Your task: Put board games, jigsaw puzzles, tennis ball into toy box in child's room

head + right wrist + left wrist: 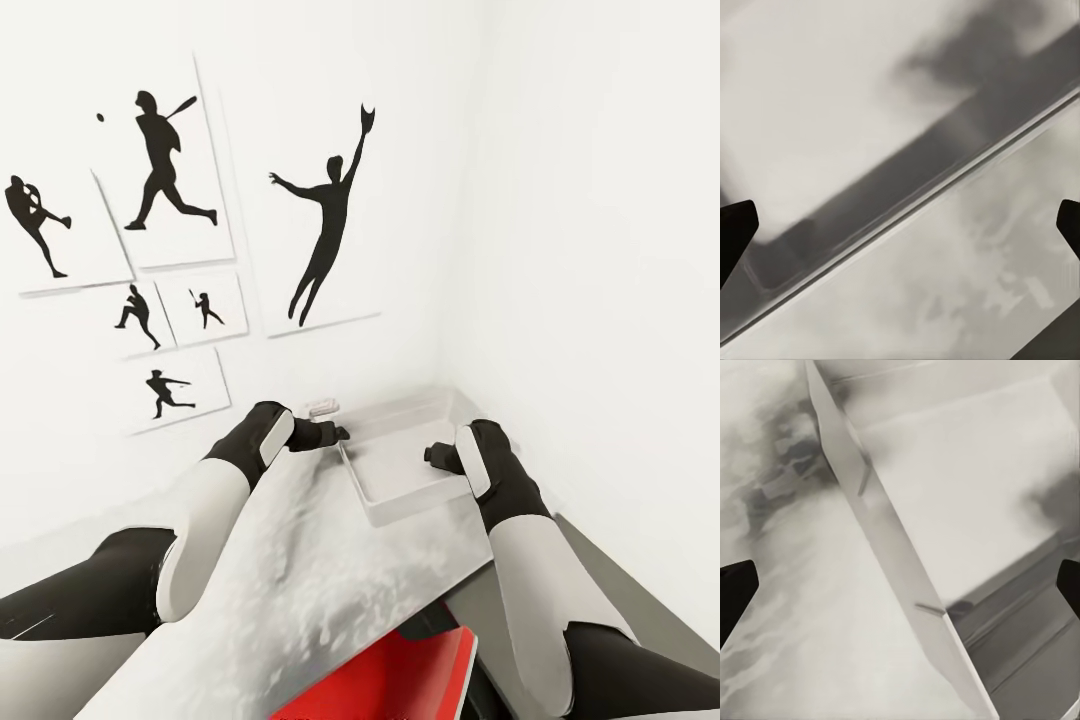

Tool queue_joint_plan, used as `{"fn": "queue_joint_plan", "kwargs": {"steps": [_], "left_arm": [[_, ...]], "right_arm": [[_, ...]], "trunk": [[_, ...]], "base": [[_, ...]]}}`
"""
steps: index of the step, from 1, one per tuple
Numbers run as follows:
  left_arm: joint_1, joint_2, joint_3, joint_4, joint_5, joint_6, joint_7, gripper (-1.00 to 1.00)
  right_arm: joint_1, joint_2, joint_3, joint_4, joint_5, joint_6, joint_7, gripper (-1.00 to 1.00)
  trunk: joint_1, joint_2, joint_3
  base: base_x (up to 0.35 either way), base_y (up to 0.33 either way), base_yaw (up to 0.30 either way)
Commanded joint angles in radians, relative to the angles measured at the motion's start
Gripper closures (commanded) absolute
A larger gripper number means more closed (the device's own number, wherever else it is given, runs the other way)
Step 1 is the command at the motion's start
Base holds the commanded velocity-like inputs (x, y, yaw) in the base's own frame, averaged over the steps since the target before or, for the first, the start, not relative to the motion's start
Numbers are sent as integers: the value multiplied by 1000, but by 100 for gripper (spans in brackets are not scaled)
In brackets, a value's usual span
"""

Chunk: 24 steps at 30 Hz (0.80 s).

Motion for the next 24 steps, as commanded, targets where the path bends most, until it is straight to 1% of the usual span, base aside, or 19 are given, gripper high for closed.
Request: {"fn": "queue_joint_plan", "kwargs": {"steps": [1, 17, 24], "left_arm": [[-1, -1, 5, -1, 1, 5, -1, -100], [-1, -1, 5, 0, 1, 3, -1, -100], [-1, -1, 5, -1, 1, 2, -2, -100]], "right_arm": [[-1, 1, -2, 0, -11, 2, -9, -100], [-1, 1, -1, 10, -11, -32, -6, -100], [-1, 1, -1, 44, -12, -75, -4, -100]], "trunk": [[1, -2, -4], [1, -2, -30], [1, -2, -41]], "base": [[0, 0, 0], [0, 0, 0], [0, 0, 0]]}}
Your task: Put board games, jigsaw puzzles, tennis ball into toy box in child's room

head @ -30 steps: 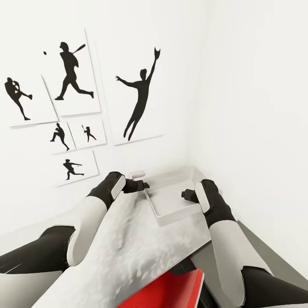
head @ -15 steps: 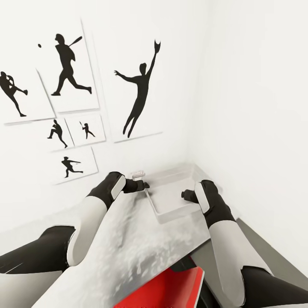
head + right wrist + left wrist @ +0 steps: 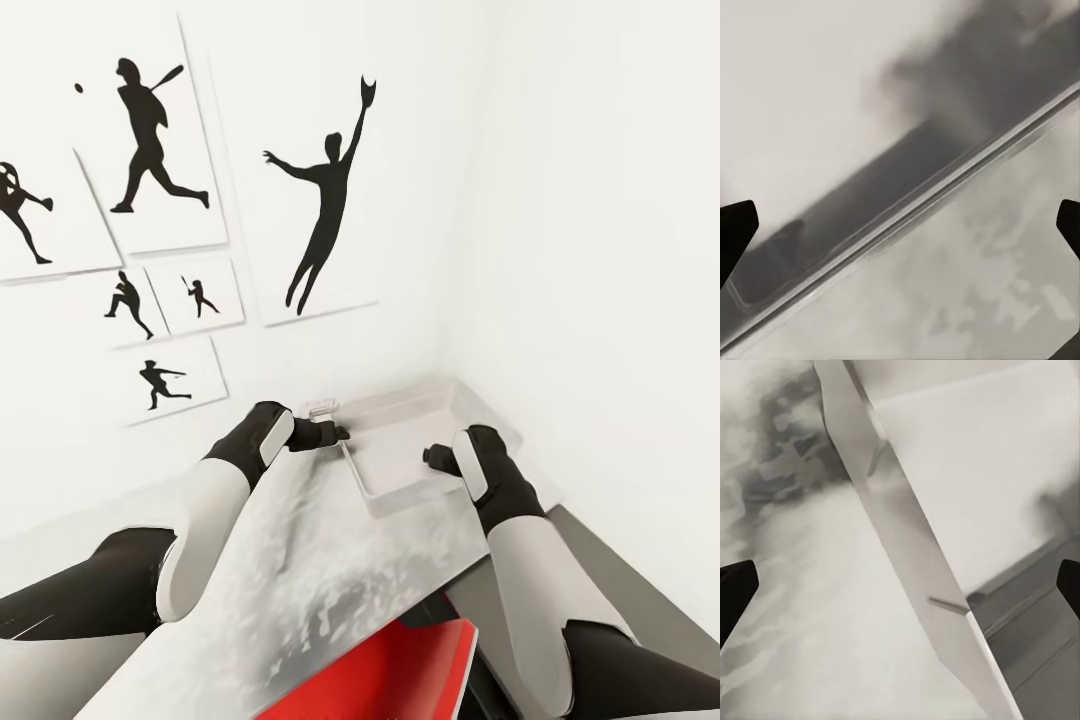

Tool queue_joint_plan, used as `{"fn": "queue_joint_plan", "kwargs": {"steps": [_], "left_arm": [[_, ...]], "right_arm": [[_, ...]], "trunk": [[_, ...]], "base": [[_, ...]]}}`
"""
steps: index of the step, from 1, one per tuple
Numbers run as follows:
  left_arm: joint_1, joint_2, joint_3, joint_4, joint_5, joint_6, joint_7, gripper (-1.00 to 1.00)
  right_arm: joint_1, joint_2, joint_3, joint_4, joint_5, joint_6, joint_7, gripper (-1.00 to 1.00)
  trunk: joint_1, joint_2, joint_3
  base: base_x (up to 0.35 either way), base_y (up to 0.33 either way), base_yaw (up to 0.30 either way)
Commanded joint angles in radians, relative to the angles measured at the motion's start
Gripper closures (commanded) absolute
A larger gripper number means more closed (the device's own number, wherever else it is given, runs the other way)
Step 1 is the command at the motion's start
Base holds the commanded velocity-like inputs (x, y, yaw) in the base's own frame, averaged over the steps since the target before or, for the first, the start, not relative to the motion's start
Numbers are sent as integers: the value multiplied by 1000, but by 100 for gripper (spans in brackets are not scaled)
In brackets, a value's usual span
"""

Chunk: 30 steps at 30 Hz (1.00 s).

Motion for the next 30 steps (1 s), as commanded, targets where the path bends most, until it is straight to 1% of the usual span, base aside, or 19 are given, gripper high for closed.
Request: {"fn": "queue_joint_plan", "kwargs": {"steps": [1, 7, 13, 19, 20, 24, 30], "left_arm": [[-1, -1, 5, -1, 1, 6, 0, -100], [-1, -1, 5, -1, 1, 5, -1, -100], [-1, -1, 5, -1, 2, 4, -4, -100], [-1, -1, 5, -3, 3, 3, -36, -100], [-1, -1, 5, -6, 3, 3, -50, -100], [-1, -1, 5, -9, 3, 3, -73, -100], [-1, -1, 5, -10, 3, 3, -82, -100]], "right_arm": [[-1, 1, -2, 4, -11, -5, -9, -100], [-1, 1, -1, 26, -11, -31, -6, -100], [-1, 1, -1, 30, -11, -36, 0, -100], [-1, 1, 3, 31, -11, -39, 4, -100], [-1, 1, 4, 31, -11, -43, 4, -100], [-1, 1, 6, 31, -11, -64, 5, -100], [-1, 1, 7, 31, -12, -77, 5, -100]], "trunk": [[1, -2, -4], [1, -2, -14], [1, -2, -23], [1, -2, -33], [1, -2, -35], [1, -2, -40], [1, -2, -43]], "base": [[0, 0, 0], [0, 0, 0], [0, 0, 0], [0, 0, 0], [0, 0, 0], [0, 0, 0], [0, 0, 0]]}}
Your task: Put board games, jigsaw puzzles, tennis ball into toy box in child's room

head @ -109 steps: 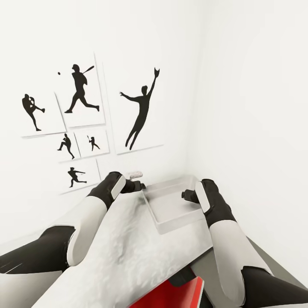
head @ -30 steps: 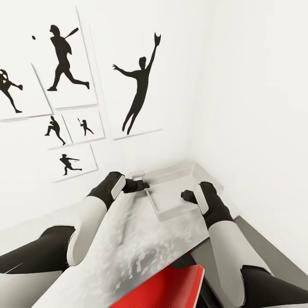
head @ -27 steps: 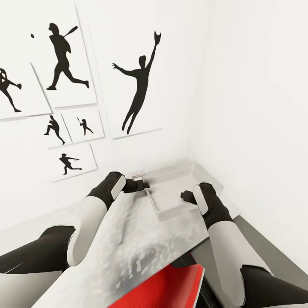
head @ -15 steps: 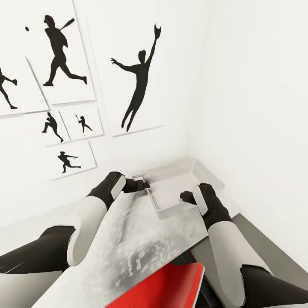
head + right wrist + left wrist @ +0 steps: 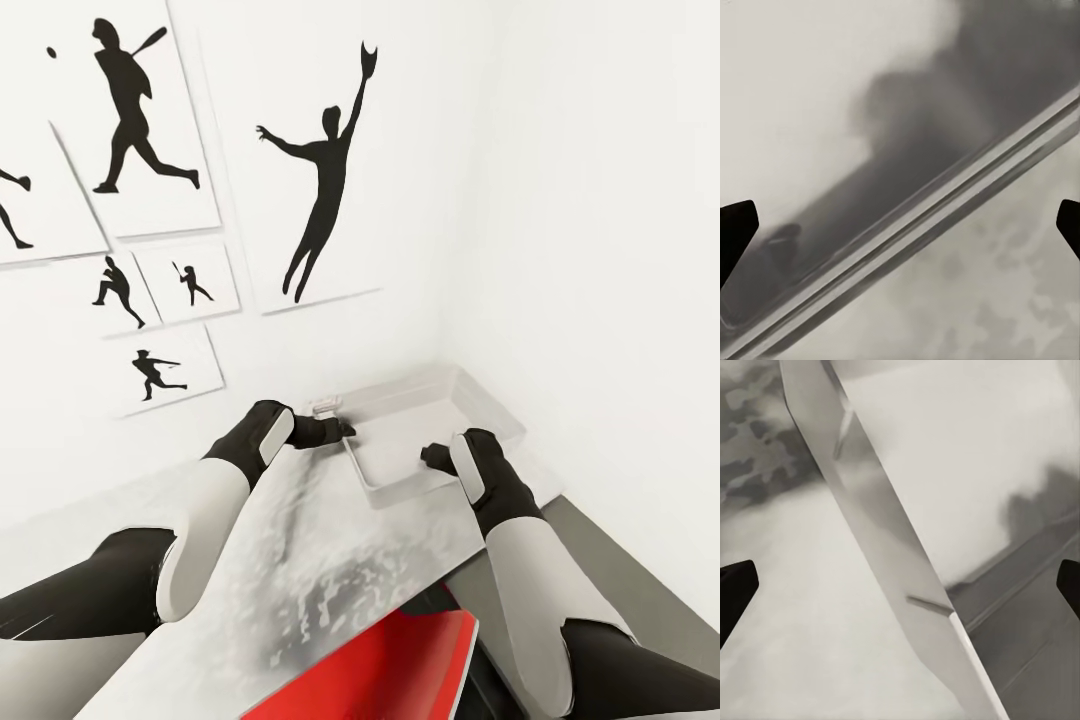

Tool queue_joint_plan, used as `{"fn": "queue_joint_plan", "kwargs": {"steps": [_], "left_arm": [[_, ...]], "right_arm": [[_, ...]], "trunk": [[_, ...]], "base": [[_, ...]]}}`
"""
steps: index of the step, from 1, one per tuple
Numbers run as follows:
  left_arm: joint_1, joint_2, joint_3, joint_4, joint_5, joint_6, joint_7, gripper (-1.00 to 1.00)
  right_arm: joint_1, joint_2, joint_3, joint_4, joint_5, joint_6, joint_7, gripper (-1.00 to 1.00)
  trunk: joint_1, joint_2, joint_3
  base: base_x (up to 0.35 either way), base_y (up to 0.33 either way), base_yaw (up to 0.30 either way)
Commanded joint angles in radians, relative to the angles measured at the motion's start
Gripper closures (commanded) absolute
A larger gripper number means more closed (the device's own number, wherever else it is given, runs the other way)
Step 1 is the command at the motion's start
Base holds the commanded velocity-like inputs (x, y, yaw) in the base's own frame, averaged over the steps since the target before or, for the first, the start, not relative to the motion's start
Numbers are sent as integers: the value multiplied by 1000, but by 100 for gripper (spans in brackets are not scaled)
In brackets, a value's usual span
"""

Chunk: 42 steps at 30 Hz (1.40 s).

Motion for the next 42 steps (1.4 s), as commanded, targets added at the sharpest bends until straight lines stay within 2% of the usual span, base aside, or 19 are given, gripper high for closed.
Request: {"fn": "queue_joint_plan", "kwargs": {"steps": [1, 19, 42], "left_arm": [[-1, -1, 5, -1, 2, 6, -1, -100], [-1, -1, 6, -1, 2, 6, -4, -100], [-1, -1, 5, 6, -2, 4, -3, -100]], "right_arm": [[-1, 1, -2, -1, -11, 1, -8, -100], [-1, 1, 0, 0, -11, -4, -8, -100], [-1, 1, 2, 0, -10, -4, -8, -100]], "trunk": [[1, -2, -2], [1, -2, -4], [1, -2, -19]], "base": [[0, 0, 0], [0, 0, 0], [0, 0, 0]]}}
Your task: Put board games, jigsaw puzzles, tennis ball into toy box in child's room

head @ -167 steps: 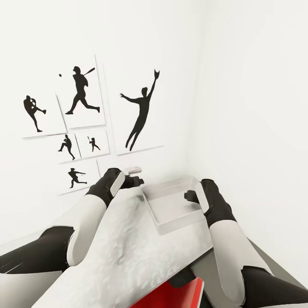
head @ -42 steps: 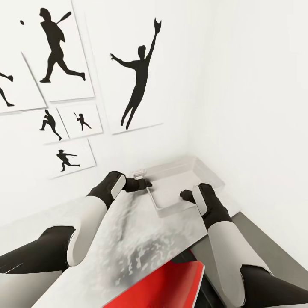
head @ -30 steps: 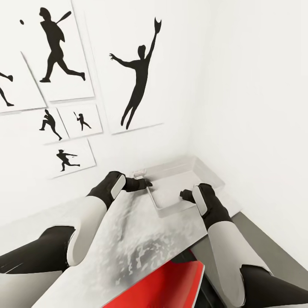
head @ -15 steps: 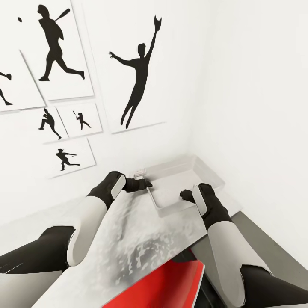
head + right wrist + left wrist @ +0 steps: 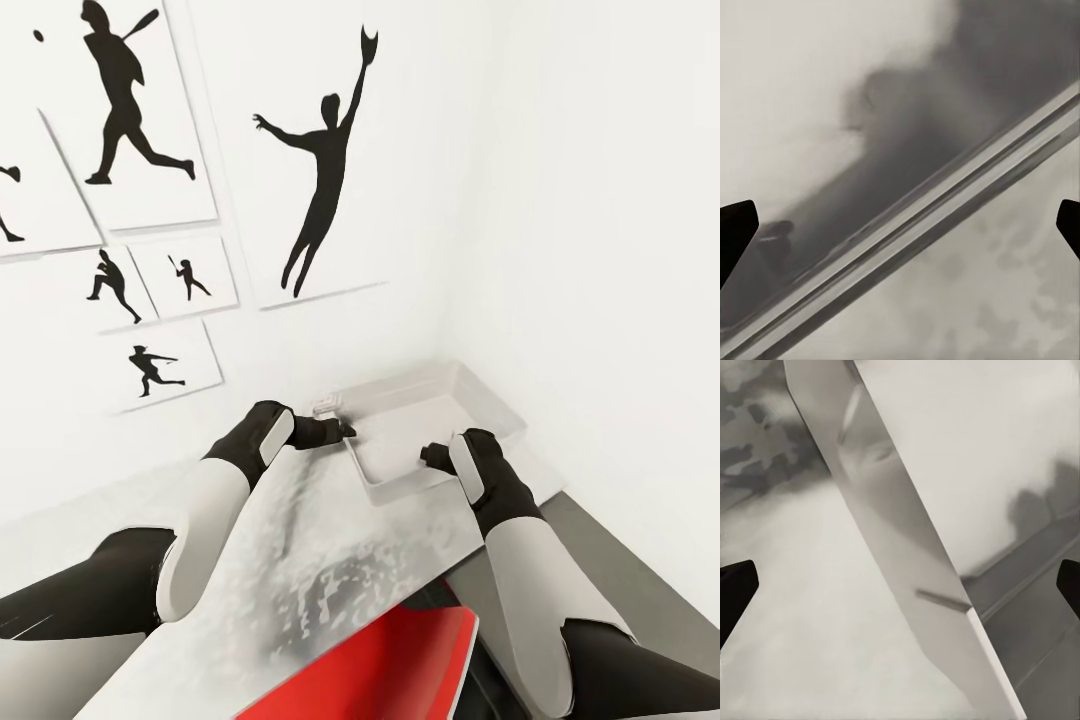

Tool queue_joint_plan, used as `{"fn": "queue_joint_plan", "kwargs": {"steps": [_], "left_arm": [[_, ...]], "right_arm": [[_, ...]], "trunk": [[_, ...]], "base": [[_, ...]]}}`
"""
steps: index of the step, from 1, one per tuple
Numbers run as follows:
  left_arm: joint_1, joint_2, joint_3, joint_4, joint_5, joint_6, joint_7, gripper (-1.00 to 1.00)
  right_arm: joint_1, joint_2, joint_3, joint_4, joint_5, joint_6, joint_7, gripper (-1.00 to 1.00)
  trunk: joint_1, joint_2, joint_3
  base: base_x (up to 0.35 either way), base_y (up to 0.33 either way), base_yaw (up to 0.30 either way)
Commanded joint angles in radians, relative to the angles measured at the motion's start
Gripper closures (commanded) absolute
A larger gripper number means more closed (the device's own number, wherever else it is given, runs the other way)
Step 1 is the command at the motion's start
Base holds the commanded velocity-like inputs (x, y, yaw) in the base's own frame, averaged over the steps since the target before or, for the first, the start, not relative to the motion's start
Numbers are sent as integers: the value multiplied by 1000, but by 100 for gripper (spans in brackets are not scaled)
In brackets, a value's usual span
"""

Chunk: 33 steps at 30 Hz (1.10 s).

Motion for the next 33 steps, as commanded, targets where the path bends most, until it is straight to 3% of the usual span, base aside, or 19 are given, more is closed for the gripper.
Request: {"fn": "queue_joint_plan", "kwargs": {"steps": [1, 33], "left_arm": [[-1, -1, 5, -1, 2, 6, 0, -100], [-1, -1, 5, -5, 5, 3, 11, -100]], "right_arm": [[-1, 1, -2, -1, -11, 2, -8, -100], [-1, 1, -2, -1, -10, 2, -8, -100]], "trunk": [[1, -2, -3], [1, -2, -44]], "base": [[0, 0, 0], [0, 0, 0]]}}
